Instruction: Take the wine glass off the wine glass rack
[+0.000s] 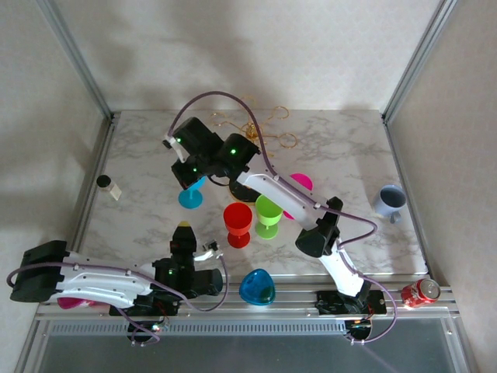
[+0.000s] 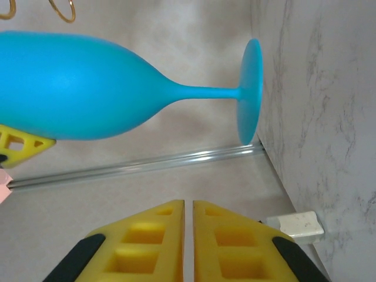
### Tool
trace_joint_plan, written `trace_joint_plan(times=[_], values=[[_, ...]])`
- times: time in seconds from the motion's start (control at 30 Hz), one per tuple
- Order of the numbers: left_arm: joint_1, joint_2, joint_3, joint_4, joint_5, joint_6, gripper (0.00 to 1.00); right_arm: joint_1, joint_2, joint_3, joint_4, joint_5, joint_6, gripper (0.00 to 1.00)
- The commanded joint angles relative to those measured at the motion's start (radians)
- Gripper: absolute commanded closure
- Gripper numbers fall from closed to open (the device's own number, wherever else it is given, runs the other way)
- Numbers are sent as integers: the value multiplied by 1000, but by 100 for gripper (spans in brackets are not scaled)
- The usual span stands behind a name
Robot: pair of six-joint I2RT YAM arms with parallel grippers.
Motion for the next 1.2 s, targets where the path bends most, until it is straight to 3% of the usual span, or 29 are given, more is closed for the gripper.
trace_joint_plan(times=[0.0,0.63,1.17], values=[[-13,18,7,-3,-80,17,88,25,23,39,-26,72,-40,100],[-29,4,-61,85,-104,126,93,59,104,-2,-25,173,-70,100],[-34,7,-52,101,-100,130,93,60,117,-79,41,174,-51,100]])
